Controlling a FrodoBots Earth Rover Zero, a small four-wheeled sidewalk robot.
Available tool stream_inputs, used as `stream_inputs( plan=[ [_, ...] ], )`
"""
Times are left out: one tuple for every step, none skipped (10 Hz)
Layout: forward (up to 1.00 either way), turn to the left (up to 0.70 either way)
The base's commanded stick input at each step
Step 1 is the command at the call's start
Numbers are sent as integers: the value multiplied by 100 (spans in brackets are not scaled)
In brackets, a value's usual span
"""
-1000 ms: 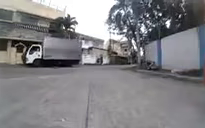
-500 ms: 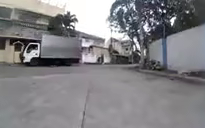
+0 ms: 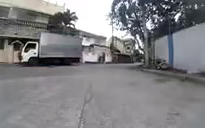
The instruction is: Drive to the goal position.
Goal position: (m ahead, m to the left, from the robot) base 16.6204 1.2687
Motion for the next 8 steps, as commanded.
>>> stream_inputs(
  plan=[
    [100, 0],
    [100, 0],
    [100, 0],
    [100, 0],
    [100, 0],
    [100, 0],
    [100, 0],
    [100, 0]
  ],
)
